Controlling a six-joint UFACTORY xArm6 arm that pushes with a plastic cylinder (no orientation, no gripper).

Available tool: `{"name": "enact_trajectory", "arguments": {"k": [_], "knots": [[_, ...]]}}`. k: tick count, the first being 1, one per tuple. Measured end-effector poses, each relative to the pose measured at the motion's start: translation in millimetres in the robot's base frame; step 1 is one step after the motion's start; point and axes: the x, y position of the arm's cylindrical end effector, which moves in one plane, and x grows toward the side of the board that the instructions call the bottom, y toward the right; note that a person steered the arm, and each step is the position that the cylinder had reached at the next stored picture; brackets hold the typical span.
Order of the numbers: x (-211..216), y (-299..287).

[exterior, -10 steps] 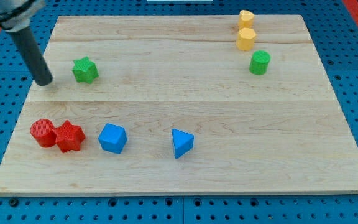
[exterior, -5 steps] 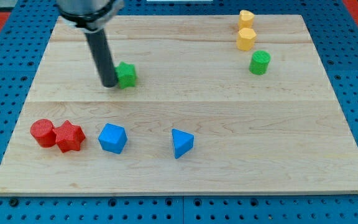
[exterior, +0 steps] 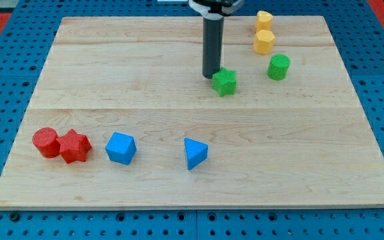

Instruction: Put the green star below the green circle

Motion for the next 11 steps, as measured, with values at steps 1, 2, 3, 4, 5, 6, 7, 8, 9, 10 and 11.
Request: {"name": "enact_trajectory", "arguments": {"k": [1, 2, 3, 4, 5, 6, 7, 8, 9, 10, 11], "knots": [[10, 59], [21, 75], [31, 37], [31, 21], [59, 50], [64, 103], [64, 136], [82, 109], [128, 84], [119, 163], [89, 225]]}}
